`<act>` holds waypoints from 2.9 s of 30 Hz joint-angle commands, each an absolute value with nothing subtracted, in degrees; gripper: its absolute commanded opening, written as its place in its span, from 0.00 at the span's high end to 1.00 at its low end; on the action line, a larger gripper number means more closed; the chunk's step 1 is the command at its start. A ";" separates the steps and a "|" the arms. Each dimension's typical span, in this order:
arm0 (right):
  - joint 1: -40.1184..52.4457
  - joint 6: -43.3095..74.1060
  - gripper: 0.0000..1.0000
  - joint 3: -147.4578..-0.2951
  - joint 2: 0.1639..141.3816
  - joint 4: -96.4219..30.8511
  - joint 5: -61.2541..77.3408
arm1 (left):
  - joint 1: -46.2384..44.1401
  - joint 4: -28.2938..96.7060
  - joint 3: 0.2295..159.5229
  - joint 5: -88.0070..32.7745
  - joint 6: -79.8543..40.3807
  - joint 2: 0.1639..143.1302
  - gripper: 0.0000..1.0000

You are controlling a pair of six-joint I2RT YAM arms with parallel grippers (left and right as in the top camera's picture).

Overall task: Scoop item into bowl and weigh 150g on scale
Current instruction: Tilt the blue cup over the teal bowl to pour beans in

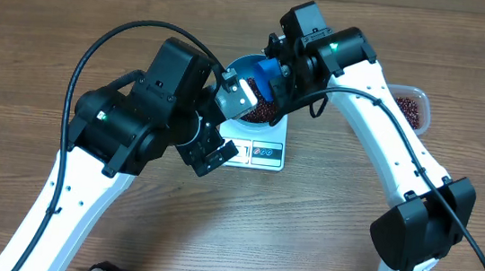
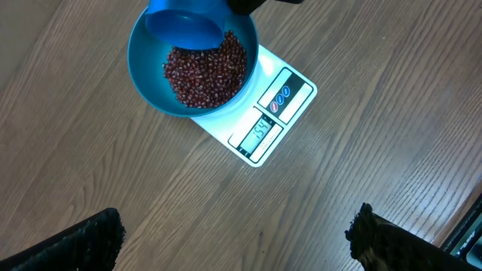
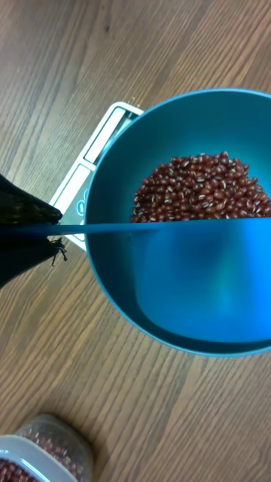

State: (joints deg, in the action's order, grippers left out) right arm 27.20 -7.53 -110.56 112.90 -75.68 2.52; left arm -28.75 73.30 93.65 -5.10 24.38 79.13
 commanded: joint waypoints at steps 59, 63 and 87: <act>29.04 -7.88 0.96 -111.33 116.88 -76.31 10.39 | -28.51 73.25 94.78 -4.93 24.38 78.74 0.01; 27.51 -7.22 0.96 -111.33 116.88 -76.31 10.63 | -28.51 73.25 94.76 -4.91 24.38 78.74 0.00; 24.29 -6.09 0.96 -114.10 116.68 -76.64 10.59 | -28.51 73.25 94.76 -4.91 24.38 78.74 0.01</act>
State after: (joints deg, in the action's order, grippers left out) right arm 24.18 -6.22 -110.76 116.88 -76.55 10.11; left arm -28.75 73.28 93.65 -5.10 24.38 79.13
